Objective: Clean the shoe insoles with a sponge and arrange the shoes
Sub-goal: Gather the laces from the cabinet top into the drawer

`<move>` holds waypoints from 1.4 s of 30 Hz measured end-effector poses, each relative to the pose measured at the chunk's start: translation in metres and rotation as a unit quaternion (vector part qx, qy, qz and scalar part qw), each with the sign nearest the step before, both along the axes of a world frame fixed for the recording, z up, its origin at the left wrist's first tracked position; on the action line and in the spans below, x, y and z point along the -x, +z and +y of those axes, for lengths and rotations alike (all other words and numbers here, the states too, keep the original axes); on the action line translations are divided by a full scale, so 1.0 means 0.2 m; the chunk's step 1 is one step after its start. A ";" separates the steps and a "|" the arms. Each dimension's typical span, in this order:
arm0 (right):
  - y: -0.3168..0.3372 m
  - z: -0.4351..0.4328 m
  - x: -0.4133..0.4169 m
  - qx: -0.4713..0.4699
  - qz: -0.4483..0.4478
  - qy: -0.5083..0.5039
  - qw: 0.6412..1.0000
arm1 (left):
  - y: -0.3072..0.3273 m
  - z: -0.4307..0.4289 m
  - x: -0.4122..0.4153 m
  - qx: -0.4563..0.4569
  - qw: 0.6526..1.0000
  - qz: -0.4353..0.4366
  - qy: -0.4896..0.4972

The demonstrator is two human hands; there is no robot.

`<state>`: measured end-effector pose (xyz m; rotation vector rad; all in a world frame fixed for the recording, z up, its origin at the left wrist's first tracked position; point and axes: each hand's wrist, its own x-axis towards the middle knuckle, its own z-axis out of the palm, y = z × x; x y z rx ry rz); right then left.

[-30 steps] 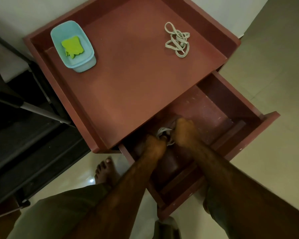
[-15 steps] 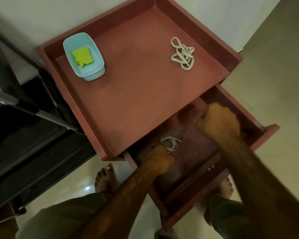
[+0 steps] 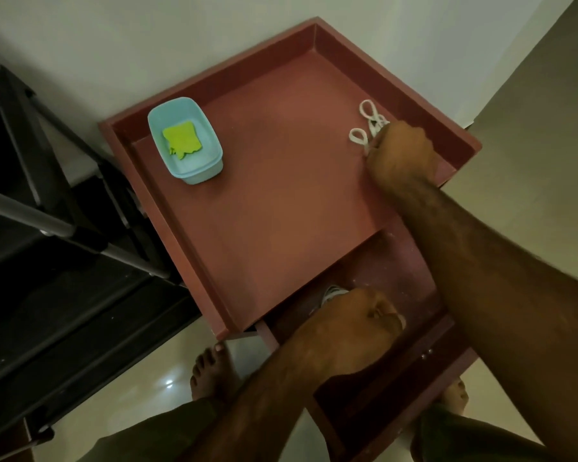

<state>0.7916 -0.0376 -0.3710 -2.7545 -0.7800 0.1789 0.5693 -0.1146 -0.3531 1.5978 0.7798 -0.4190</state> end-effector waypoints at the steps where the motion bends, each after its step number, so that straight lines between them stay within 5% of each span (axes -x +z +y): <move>1: 0.01 0.00 -0.01 0.001 0.009 -0.013 1.000 | -0.01 0.01 0.01 0.004 1.000 -0.004 0.005; 8: 0.07 0.02 -0.03 0.016 0.043 -0.082 0.996 | -0.02 0.05 0.04 0.044 0.998 -0.027 0.037; 14: 0.11 -0.05 -0.04 -0.087 0.035 -0.039 0.995 | 0.06 0.15 0.05 0.032 0.992 -0.083 0.089; 16: 0.24 -0.12 -0.01 -0.204 -0.001 0.000 0.979 | 0.12 0.22 0.07 -0.042 0.980 -0.136 0.138; 18: 0.39 -0.21 0.05 -0.292 0.050 0.095 0.950 | 0.20 0.28 0.08 -0.210 0.930 -0.225 0.199; 20: 0.51 -0.31 0.17 -0.227 0.171 0.219 0.933 | 0.26 0.33 0.09 -0.358 0.860 -0.298 0.208; 22: 0.56 -0.38 0.30 -0.157 0.258 0.292 0.908 | 0.27 0.37 0.08 -0.411 0.840 -0.325 0.143; 25: 0.53 -0.44 0.41 -0.190 0.310 0.294 0.884 | 0.23 0.33 0.08 -0.352 0.879 -0.313 0.070; 28: 0.43 -0.49 0.43 -0.312 0.379 0.202 0.847 | 0.18 0.30 0.08 -0.336 0.885 -0.299 0.119; 30: 0.38 -0.51 0.43 -0.375 0.440 0.131 0.805 | 0.18 0.32 0.07 -0.243 0.893 -0.319 0.206; 34: 0.28 -0.56 0.46 -0.275 0.533 0.229 0.767 | 0.22 0.31 0.06 -0.112 0.878 -0.340 0.318; 38: 0.23 -0.55 0.42 -0.247 0.475 0.243 0.809 | 0.20 0.34 0.08 -0.160 0.882 -0.306 0.320; 42: 0.24 -0.55 0.34 -0.289 0.412 0.246 0.828 | 0.24 0.39 0.13 0.064 0.921 -0.271 0.273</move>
